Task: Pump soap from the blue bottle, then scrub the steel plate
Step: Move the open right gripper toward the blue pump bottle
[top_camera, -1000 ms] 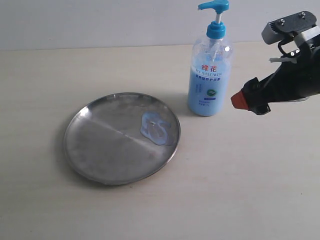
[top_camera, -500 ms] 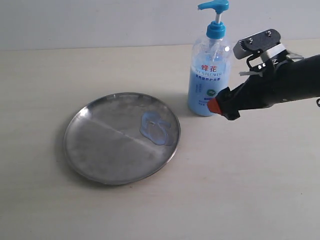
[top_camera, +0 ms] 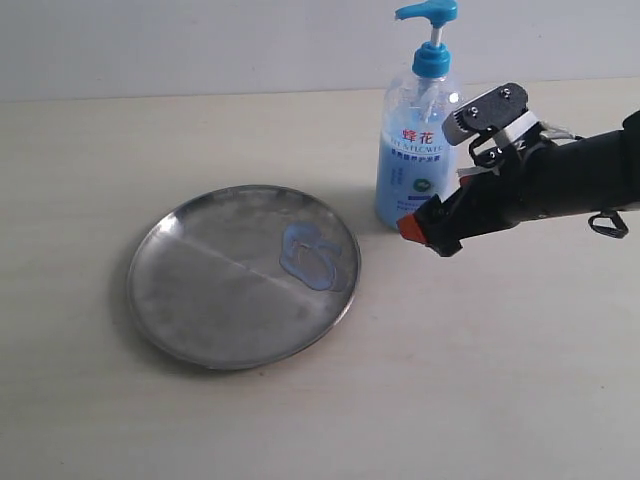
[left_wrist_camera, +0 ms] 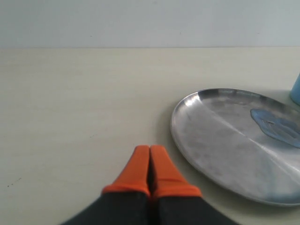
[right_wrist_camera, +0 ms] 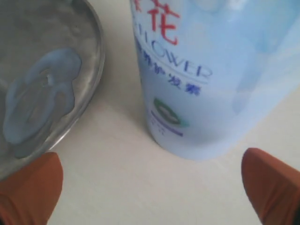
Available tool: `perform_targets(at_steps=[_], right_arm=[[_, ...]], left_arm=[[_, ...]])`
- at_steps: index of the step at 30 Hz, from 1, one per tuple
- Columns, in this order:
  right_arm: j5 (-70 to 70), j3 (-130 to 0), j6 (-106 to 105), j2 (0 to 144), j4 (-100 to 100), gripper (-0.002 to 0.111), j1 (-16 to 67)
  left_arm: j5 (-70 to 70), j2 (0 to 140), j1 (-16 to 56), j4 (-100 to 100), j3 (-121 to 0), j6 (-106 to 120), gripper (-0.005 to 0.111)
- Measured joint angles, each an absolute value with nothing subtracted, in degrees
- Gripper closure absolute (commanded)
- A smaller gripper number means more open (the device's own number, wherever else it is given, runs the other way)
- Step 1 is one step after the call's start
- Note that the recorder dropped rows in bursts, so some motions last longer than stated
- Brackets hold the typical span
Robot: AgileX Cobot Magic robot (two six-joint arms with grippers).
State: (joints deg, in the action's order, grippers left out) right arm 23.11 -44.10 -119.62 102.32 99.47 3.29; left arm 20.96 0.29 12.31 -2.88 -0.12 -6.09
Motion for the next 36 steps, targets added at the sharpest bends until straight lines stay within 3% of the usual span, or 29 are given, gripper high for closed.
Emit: perform_targets(at_steps=[17,25,32,36], right_arm=[[20.82,-52.24,-115.67,104.39,99.61,0.008,3.29],[11.12,-52.13,-104.79,103.89,99.02,0.008,3.29],[16.99,-51.47,-91.13,103.65,79.77,0.008,3.29],[19.3,-51.82,-72.29,103.65,60.6,0.008,3.29]], left_arm=[[20.96,0.29,12.31,-2.88,-0.12,-6.09,0.107],[20.96,0.29,12.31,-2.88,-0.12,-6.09,0.107],[20.96,0.29,12.31,-2.88,-0.12,-6.09,0.107],[20.96,0.29,12.31,-2.88,-0.12,-6.09,0.107]])
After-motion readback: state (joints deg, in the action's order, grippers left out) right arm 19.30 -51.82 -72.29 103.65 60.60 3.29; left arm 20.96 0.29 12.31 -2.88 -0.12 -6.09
